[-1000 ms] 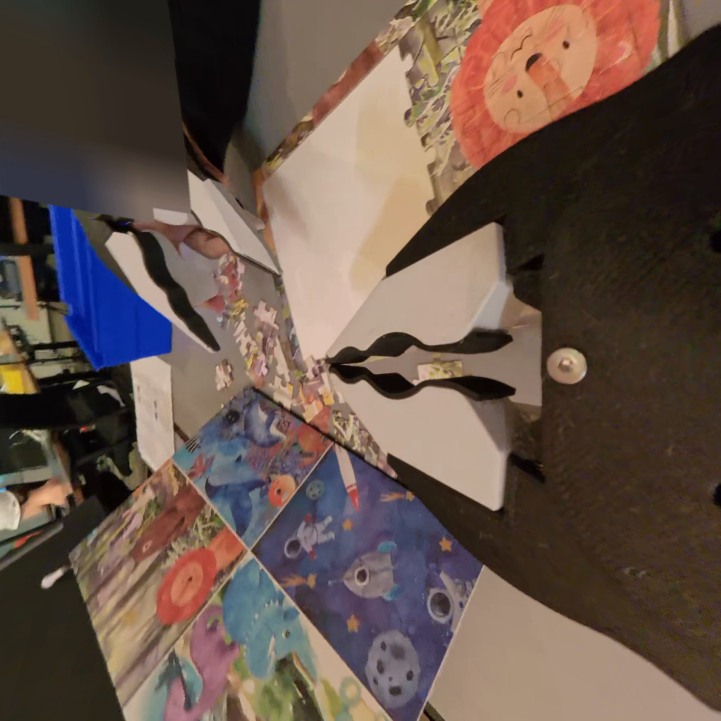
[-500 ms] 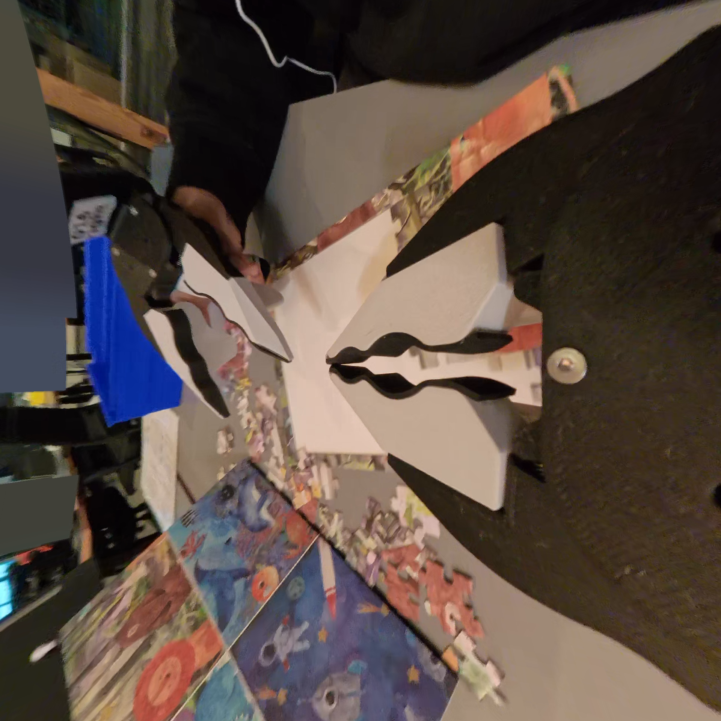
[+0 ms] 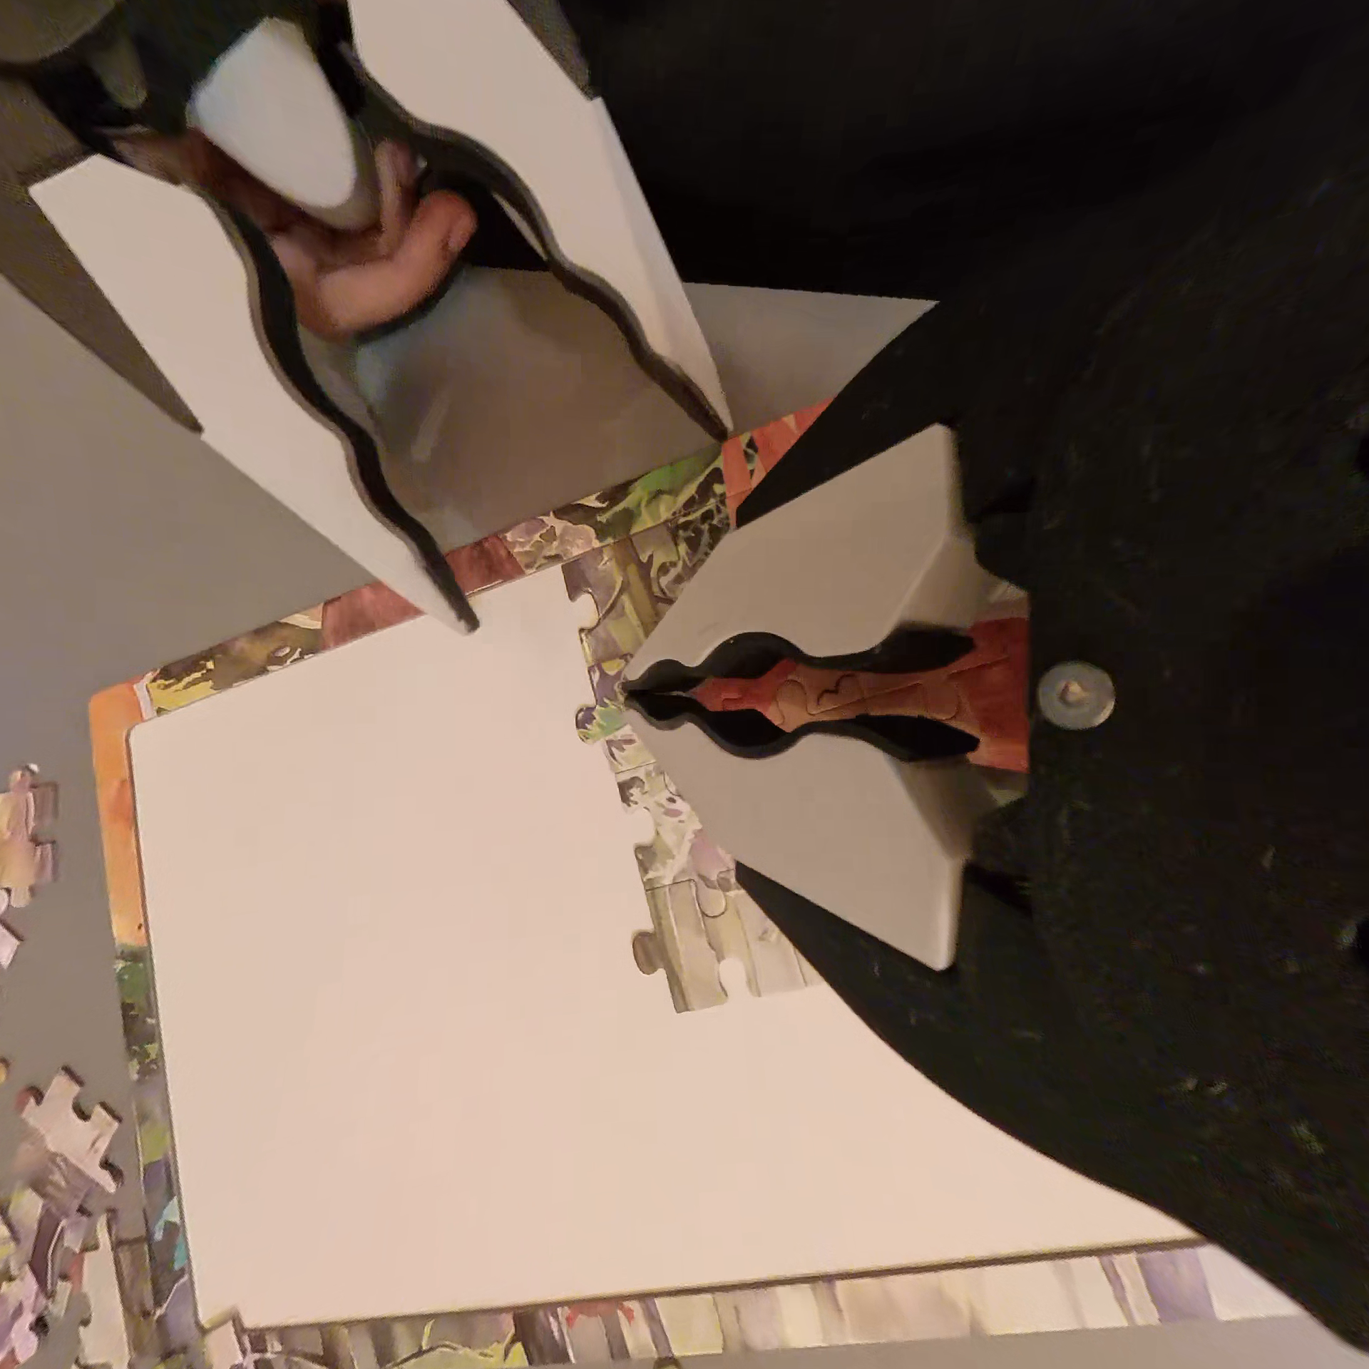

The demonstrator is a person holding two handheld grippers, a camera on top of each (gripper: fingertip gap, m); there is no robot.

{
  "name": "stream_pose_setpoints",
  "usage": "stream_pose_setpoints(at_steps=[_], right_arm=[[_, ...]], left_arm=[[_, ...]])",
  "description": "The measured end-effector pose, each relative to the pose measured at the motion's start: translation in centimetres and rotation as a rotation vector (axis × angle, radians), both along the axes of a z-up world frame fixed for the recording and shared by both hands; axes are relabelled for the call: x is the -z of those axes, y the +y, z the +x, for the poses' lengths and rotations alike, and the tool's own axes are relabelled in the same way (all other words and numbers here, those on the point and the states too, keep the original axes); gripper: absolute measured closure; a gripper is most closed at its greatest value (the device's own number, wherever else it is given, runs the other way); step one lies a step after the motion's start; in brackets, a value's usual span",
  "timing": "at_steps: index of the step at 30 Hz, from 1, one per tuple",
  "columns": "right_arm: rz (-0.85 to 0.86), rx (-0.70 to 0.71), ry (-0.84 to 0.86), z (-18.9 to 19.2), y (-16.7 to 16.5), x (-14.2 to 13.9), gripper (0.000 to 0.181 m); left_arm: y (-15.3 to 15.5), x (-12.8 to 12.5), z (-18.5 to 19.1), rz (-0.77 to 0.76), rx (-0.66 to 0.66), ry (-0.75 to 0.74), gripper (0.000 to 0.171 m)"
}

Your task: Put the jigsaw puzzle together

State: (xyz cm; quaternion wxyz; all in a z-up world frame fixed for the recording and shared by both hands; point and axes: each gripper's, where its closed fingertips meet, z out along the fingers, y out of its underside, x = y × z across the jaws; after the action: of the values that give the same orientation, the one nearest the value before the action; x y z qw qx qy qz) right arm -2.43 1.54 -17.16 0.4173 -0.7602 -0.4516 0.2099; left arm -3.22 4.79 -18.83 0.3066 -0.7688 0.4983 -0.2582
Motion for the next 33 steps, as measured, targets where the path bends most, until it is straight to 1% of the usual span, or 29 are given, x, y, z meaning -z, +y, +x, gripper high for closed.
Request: stream_pose_setpoints(at_steps=[3,4,8,13,15,17,18,24,26,28,30,33], right_arm=[[-0.138,-0.02,0.003,-1.1,-1.1,1.2,0.106],[-0.15,-0.006,0.005,-1.2,-0.9,1.3,0.109],[-0.127,0.011,-0.027,-0.8,-0.4,1.6,0.114],[-0.118,0.017,-0.041,0.0,0.5,1.6,0.138],[-0.128,0.011,-0.04,0.0,0.6,1.6,0.14],[-0.137,0.008,-0.044,-0.2,0.5,1.6,0.138],[-0.136,0.0,-0.053,-0.3,0.4,1.6,0.142],[-0.194,-0.025,-0.038,-1.0,-0.4,1.6,0.133],[-0.221,-0.025,-0.018,-1.0,-0.3,1.5,0.134],[-0.205,0.001,-0.017,-0.7,0.4,1.5,0.13],[-0.159,0.016,-0.06,-0.3,1.0,1.8,0.127],[-0.157,0.006,-0.062,-0.9,0.8,1.9,0.121]], left_arm=[[0.1,0.1,0.0,0.002,-0.013,0.001,0.171],[0.1,0.1,0.0,0.005,-0.013,0.003,0.171],[0.1,0.1,-0.1,0.013,-0.017,0.009,0.171],[0.0,0.1,-0.1,0.017,-0.018,0.011,0.171],[0.0,0.1,0.0,0.01,-0.018,0.008,0.171],[0.0,0.1,-0.1,-0.005,-0.019,0.002,0.171],[0.0,0.2,-0.1,-0.013,-0.02,-0.002,0.171],[0.0,0.2,-0.1,-0.027,-0.025,-0.005,0.171],[0.0,0.2,-0.1,-0.028,-0.028,-0.004,0.171],[0.0,0.2,-0.1,-0.028,-0.029,-0.003,0.171],[0.0,0.2,-0.1,-0.032,-0.03,-0.005,0.171],[0.0,0.2,-0.1,-0.043,-0.03,-0.009,0.171]])
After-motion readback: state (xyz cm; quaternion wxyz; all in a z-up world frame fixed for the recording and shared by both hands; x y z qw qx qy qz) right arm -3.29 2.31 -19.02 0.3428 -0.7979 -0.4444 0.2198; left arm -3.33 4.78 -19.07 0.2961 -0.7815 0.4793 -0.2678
